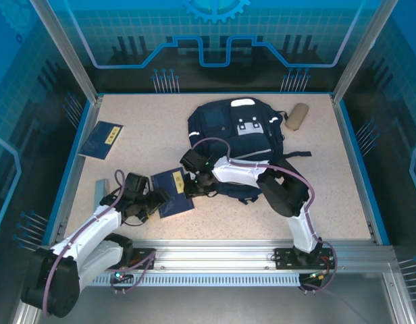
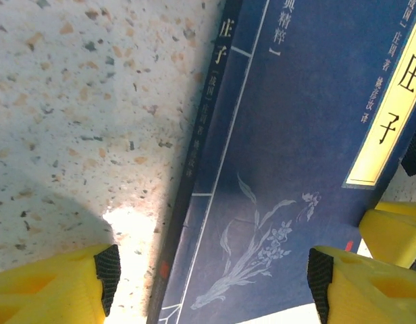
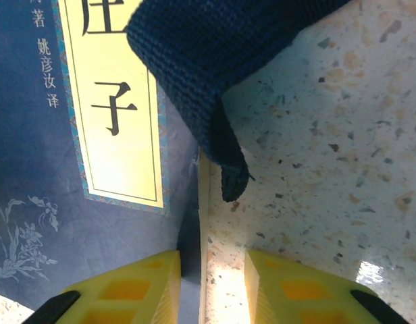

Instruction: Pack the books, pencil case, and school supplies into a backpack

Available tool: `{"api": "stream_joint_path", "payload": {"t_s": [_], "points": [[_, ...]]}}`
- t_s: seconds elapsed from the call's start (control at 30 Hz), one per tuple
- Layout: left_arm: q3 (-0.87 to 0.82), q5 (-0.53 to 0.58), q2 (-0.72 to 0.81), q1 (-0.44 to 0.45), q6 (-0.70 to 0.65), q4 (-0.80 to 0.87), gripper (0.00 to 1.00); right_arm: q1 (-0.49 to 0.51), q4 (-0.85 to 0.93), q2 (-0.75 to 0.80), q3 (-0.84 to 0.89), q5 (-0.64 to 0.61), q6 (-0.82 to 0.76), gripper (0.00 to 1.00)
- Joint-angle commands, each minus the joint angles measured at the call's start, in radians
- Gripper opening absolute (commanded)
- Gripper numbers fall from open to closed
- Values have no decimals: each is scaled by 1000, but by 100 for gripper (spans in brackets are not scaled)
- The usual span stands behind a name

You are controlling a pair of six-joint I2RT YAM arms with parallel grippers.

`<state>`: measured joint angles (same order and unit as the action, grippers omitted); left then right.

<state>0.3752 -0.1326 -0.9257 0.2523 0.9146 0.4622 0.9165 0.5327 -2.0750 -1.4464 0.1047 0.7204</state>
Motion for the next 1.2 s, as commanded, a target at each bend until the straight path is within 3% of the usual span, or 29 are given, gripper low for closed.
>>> {"api": "stream_joint_path", "payload": {"t_s": [0.0, 0.3, 0.53, 0.8, 1.03, 1.17], "points": [[-12, -48, 2, -7, -16, -14, 73, 11, 61, -43, -10, -38, -9, 31], [-18, -104, -55, -8, -31, -57, 69, 9, 50, -56, -5, -21, -3, 27], [-18, -121, -90, -8, -42, -77, 73, 8, 36, -60, 3, 2, -1, 26], [-7, -318, -9, -8, -58, -229, 71, -5, 10, -62, 15, 48, 6, 24], [20, -412, 57, -13, -42, -298, 65, -16, -16, -60, 39, 62, 16, 26], [4, -396, 34, -15, -6, -336, 57, -19, -23, -53, 53, 61, 16, 28]]}}
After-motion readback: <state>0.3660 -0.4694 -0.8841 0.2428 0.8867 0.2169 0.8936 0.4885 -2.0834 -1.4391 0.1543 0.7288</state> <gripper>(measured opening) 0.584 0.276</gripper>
